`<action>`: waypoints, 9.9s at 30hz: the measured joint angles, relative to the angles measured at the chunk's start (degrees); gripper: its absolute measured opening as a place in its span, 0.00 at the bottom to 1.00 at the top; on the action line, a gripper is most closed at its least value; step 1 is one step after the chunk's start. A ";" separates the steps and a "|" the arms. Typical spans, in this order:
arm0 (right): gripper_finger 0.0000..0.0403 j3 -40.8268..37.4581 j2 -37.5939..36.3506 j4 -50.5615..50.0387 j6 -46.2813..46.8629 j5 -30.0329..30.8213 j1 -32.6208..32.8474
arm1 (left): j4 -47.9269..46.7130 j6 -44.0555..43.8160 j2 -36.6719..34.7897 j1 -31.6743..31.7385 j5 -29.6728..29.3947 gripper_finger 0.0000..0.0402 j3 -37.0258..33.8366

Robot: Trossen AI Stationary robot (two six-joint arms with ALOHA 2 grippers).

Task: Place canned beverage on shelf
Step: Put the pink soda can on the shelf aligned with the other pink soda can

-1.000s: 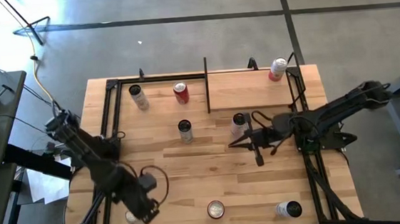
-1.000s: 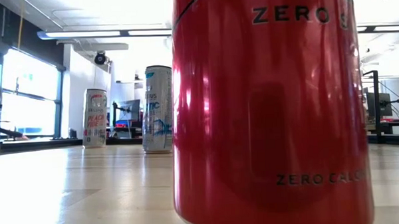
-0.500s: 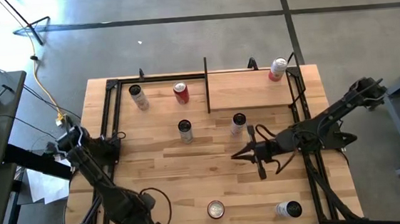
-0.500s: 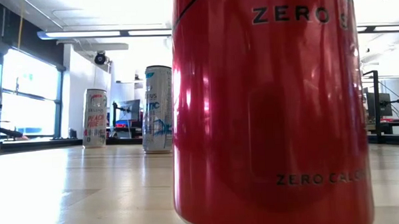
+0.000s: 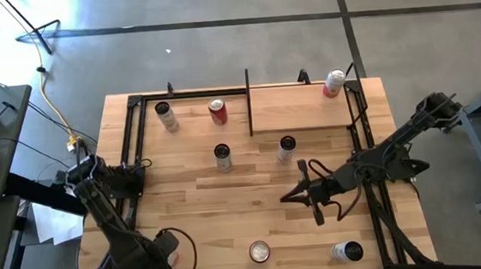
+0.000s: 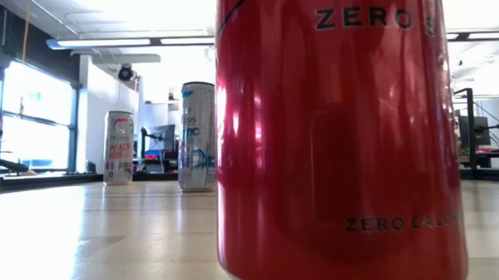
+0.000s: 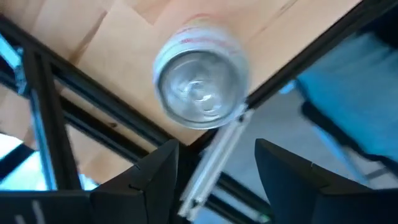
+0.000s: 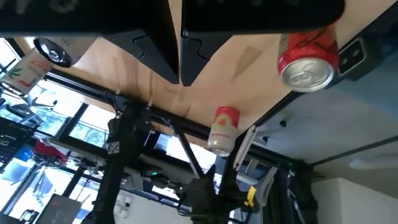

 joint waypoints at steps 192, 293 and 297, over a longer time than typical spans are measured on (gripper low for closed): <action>0.04 4.25 20.48 -6.29 21.59 10.74 -9.57 | 121.28 62.94 -8.14 26.67 -44.45 0.01 -67.17; 0.67 9.22 32.11 2.93 32.24 19.23 -4.73 | 123.10 65.98 -2.14 26.71 -59.55 0.02 -63.51; 0.73 9.22 32.11 4.80 29.27 18.22 -6.67 | 123.12 66.21 -2.14 26.71 -59.49 0.02 -63.51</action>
